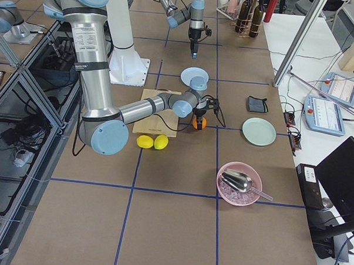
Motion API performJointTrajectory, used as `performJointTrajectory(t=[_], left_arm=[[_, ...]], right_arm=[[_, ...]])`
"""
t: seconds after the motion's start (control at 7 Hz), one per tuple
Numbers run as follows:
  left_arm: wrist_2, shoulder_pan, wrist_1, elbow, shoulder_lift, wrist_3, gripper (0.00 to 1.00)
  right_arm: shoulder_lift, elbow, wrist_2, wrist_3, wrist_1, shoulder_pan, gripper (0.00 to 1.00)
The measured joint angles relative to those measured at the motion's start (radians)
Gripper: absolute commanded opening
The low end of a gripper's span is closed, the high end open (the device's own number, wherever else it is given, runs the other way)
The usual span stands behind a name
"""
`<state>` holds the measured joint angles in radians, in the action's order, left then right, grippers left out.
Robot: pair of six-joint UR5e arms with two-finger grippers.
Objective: Pick orange to plate
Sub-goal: 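Close the right gripper on the orange and lift it, then carry the orange with the right gripper over the light blue plate and lower it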
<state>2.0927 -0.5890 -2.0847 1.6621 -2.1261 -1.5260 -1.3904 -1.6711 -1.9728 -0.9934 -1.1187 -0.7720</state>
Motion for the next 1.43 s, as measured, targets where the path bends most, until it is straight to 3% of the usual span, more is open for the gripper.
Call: performJointTrajectory(t=[0.14,0.29,0.57,0.86,1.14,1.43], left_arm=[[0.001,-0.002,0.000,0.006,0.000,0.001,0.70],[0.001,-0.008,0.000,0.024,0.000,0.002,1.00],[0.001,-0.024,0.000,0.080,0.023,0.007,1.00],[0.004,-0.049,0.000,0.123,0.052,0.010,1.00],[0.002,-0.056,0.000,0.129,0.057,0.010,1.00],[0.001,-0.057,0.000,0.129,0.059,0.009,1.00]], right_arm=[[0.017,-0.032,-0.007,-0.026,-0.009,0.000,0.00],[0.071,-0.058,-0.015,-0.096,-0.027,0.007,0.00],[0.253,-0.043,-0.004,-0.331,-0.052,0.089,0.00],[0.413,0.034,0.108,-0.474,-0.055,0.206,0.00],[0.485,0.113,0.180,-0.533,-0.050,0.257,0.00],[0.502,0.155,0.236,-0.541,-0.048,0.294,0.12]])
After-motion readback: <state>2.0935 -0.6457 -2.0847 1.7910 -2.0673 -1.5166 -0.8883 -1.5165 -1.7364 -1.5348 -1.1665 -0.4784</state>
